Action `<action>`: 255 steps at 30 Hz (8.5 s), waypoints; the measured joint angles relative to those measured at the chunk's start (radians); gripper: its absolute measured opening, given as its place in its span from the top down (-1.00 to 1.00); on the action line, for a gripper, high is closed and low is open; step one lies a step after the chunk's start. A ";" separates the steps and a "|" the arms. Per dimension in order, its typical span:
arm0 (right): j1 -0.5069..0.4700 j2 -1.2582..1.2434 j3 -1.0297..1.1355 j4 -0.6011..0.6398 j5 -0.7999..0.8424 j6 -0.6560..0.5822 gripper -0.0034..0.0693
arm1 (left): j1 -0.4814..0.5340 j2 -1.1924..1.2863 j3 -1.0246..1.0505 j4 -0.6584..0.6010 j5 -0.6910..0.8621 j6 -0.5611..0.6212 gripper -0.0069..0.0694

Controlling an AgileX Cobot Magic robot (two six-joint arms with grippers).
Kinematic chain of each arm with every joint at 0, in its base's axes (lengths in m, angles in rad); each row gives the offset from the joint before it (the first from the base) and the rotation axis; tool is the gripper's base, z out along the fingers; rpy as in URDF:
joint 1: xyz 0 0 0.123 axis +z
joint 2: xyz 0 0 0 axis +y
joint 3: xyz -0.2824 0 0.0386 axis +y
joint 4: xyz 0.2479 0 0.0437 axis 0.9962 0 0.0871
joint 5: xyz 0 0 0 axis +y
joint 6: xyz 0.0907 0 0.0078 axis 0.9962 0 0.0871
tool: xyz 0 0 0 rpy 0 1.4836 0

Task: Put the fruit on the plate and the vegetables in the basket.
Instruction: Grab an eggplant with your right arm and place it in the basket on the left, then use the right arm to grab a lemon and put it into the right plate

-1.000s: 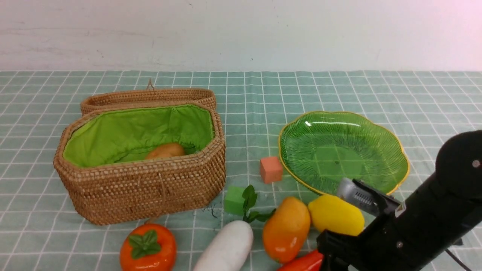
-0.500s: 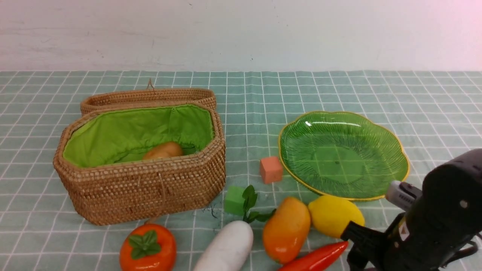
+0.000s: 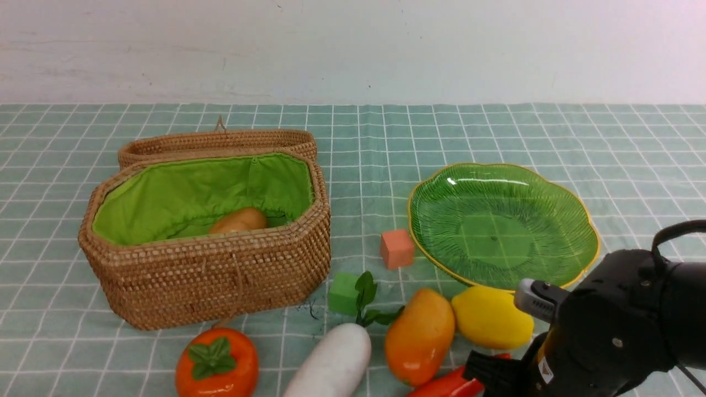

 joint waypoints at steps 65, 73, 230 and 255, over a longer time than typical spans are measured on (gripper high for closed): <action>0.100 0.554 -1.079 0.382 -0.466 -0.690 -0.10 | 0.000 0.000 0.000 0.000 0.000 0.000 0.19; 0.100 0.554 -1.083 0.338 -0.475 -0.688 -0.48 | 0.000 0.000 0.000 0.000 0.000 0.000 0.19; -0.871 0.202 -0.596 -0.008 0.015 -1.225 -0.68 | 0.000 0.000 0.001 0.000 0.000 0.000 0.19; -0.993 0.390 -0.734 -0.012 -0.196 -0.786 -0.71 | 0.000 0.000 0.001 0.000 0.000 0.000 0.19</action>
